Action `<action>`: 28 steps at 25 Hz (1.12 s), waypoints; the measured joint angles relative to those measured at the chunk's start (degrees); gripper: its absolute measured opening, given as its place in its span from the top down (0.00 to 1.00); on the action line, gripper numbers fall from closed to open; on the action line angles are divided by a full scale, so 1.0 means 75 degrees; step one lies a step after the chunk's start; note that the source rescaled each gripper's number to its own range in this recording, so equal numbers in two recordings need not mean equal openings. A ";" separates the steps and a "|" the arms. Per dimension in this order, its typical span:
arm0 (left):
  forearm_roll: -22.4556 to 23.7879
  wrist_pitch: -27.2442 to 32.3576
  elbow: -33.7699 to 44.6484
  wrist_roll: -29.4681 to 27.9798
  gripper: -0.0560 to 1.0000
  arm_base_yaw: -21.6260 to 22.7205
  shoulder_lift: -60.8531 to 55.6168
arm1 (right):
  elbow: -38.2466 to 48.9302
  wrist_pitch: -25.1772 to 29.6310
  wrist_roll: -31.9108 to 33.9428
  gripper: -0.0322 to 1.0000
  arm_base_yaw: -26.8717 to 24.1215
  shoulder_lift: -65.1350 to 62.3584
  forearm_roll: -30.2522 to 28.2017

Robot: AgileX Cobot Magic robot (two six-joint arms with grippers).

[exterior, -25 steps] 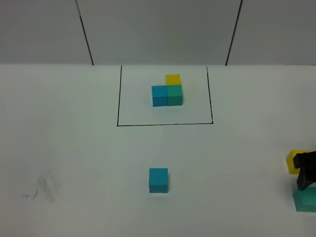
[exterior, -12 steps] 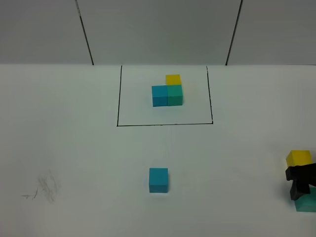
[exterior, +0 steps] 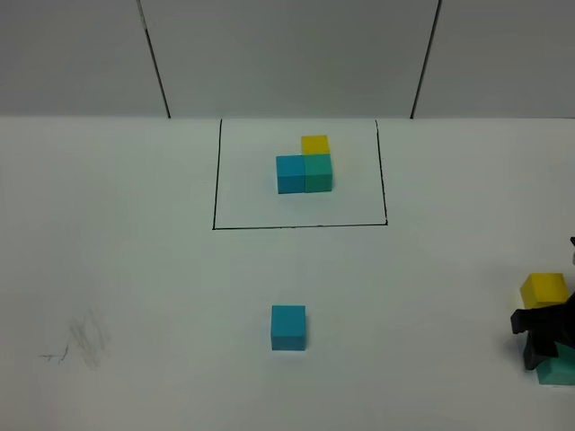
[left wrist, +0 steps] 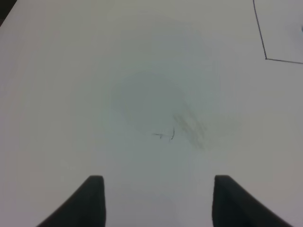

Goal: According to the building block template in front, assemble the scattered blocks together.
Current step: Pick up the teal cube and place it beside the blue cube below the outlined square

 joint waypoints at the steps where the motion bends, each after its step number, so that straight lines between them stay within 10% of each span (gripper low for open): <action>1: 0.0000 0.0000 0.0000 0.0000 0.81 0.0000 0.0000 | 0.0000 -0.0068 0.0000 0.66 0.0000 0.0027 0.0000; 3: 0.0000 0.0000 0.0000 0.0000 0.81 0.0000 0.0000 | 0.0000 -0.0202 -0.0116 0.95 0.0000 0.0043 0.0000; 13: 0.0000 0.0000 0.0000 0.0000 0.81 0.0000 0.0000 | 0.0000 0.0675 -0.1298 0.93 0.0192 -0.1294 -0.0178; 23: 0.0000 0.0000 0.0000 0.0000 0.81 0.0000 0.0000 | -0.1005 0.1425 -0.5629 0.93 0.2388 -0.1736 -0.0310; 28: 0.0000 0.0000 0.0000 0.0000 0.81 0.0000 0.0000 | -0.1961 0.1419 -0.6453 0.93 0.3351 -0.0424 -0.0714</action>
